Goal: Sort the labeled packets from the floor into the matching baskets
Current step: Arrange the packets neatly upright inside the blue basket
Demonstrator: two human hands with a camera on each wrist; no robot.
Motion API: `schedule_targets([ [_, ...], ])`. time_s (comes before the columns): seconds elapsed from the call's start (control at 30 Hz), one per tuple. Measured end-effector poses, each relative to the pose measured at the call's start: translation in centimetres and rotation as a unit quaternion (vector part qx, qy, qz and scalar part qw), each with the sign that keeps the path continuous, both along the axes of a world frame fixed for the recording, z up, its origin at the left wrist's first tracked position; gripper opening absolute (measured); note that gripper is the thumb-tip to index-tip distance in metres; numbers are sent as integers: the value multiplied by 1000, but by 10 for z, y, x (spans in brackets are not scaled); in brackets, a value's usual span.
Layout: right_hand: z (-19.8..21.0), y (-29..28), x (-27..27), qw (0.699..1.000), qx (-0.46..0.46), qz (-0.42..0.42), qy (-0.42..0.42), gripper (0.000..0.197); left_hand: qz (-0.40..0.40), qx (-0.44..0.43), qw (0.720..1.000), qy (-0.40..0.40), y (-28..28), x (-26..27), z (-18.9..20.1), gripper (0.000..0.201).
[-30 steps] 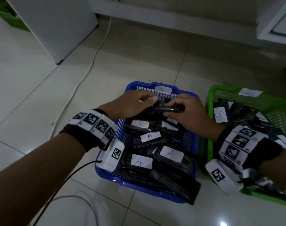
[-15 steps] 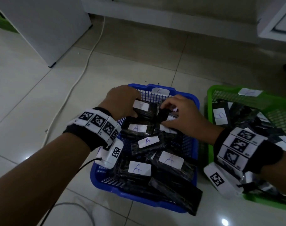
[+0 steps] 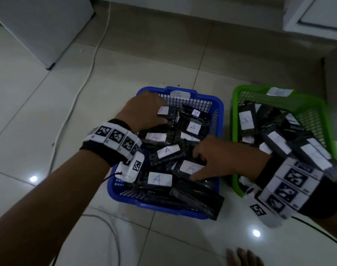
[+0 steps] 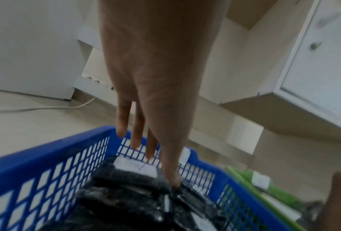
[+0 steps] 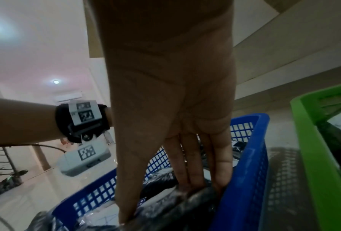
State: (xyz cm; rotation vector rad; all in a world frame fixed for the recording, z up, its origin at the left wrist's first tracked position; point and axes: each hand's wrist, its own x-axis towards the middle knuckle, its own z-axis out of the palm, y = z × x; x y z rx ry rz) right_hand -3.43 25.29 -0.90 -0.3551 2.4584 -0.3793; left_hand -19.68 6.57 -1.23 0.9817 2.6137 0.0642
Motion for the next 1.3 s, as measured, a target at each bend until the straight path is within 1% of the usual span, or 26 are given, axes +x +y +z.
schedule_targets([
  [0.03,0,-5,4,999,27,18,-1,60,9,34,996,-84,-2,9,8,56],
  [0.07,0,-10,8,999,46,28,-1,60,16,28,986,-166,-4,20,13,55],
  [0.1,0,-13,10,998,53,28,2,58,14,-8,973,-229,-5,31,18,60],
  [0.13,0,-16,10,998,52,19,7,57,5,-57,963,-263,-4,41,18,67],
  [0.17,1,-18,11,999,44,4,12,54,-3,-92,958,-271,-4,50,15,72],
  [0.23,0,-20,11,999,25,-16,14,48,-24,-110,967,-230,-5,63,2,74],
  [0.3,-1,-21,12,999,19,-25,15,44,-41,-98,979,-172,-8,71,-6,66],
  [0.33,-1,-20,13,999,15,-32,17,45,-39,-89,982,-163,-9,71,-8,61],
  [0.37,-1,-20,13,999,9,-39,17,47,-28,-77,981,-173,-11,72,-10,59],
  [0.4,-1,-20,13,999,2,-45,15,46,-17,-65,978,-196,-14,73,-12,61],
  [0.47,1,-17,15,999,-8,-49,13,43,7,-33,969,-246,-19,73,-10,74],
  [0.5,4,-13,15,999,-9,-47,12,44,25,-9,964,-263,-21,71,-6,78],
  [0.53,7,-9,14,999,-9,-49,16,48,43,25,962,-267,-23,66,-1,78],
  [0.6,13,5,9,997,-20,-65,35,52,72,109,964,-233,-28,52,13,66],
  [0.63,17,12,6,995,-33,-79,44,51,75,136,969,-192,-30,45,16,61],
  [0.67,23,21,3,993,-47,-97,55,49,69,140,978,-139,-31,37,17,60],
  [0.7,28,28,0,990,-58,-111,70,47,61,126,986,-88,-30,33,14,60],
  [0.73,33,35,-2,986,-64,-122,90,46,56,101,992,-54,-28,31,9,61],
  [0.77,38,40,-4,983,-67,-130,112,46,44,75,996,-38,-25,32,3,61],
  [0.83,41,48,-5,975,-78,-149,143,49,3,17,999,-27,-17,39,-12,62],
  [0.93,37,50,-4,969,-101,-161,159,52,-37,-53,998,6,-11,48,-28,65],
  [1.03,31,43,-2,971,-100,-151,153,47,-42,-74,996,41,-10,48,-39,64],
  [1.1,26,40,-2,971,-95,-143,166,49,-25,-86,994,63,-8,46,-41,62],
  [1.17,20,38,-5,971,-96,-142,169,47,2,-101,993,66,-7,44,-40,73],
  [1.27,11,36,-16,975,-79,-116,173,40,23,-88,995,37,-9,41,-37,106],
  [1.3,7,34,-21,977,-68,-108,172,38,25,-82,996,26,-12,41,-35,113],
])
